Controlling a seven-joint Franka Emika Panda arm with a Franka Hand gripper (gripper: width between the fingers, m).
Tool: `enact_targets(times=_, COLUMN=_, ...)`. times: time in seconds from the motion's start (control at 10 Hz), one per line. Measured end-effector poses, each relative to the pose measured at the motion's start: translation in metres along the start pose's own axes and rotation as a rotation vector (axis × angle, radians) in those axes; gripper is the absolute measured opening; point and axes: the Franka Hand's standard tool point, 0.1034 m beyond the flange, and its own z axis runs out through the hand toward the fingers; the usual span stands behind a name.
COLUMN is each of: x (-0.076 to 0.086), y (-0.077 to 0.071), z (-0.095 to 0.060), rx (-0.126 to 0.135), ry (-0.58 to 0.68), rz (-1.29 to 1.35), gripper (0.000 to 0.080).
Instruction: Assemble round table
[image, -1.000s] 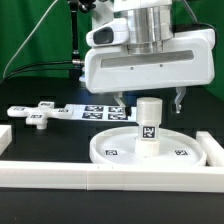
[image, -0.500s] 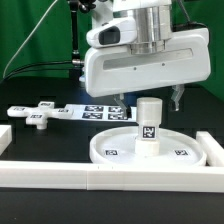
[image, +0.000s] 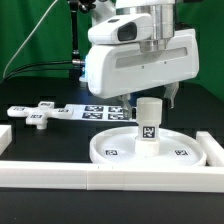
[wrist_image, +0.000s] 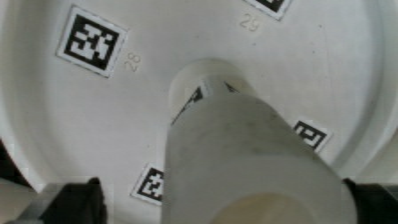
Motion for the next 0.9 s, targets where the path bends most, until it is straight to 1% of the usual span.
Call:
enact_targets(times=0.4, x=-0.002, y=0.002, z=0.001, rx=-0.006, ry=-0.008, rz=-0.249, gripper=0.0649)
enact_targets(times=0.5, x=-0.002, y=0.0, z=0.004, rx=-0.03, ry=0.004, rz=-0.326, gripper=0.0649)
enact_targets(times=0.6, x=-0.004, y=-0.01, z=0.011, rx=-0.046, ry=0.009, rz=-0.399, gripper=0.0649)
enact_targets(times=0.7, x=-0.002, y=-0.015, z=0.012, rx=-0.046, ry=0.003, rz=-0.439, gripper=0.0649)
enact_targets(times=0.9, x=-0.003, y=-0.013, z=0.011, rx=-0.059, ry=-0.01, rz=-0.587, gripper=0.0649)
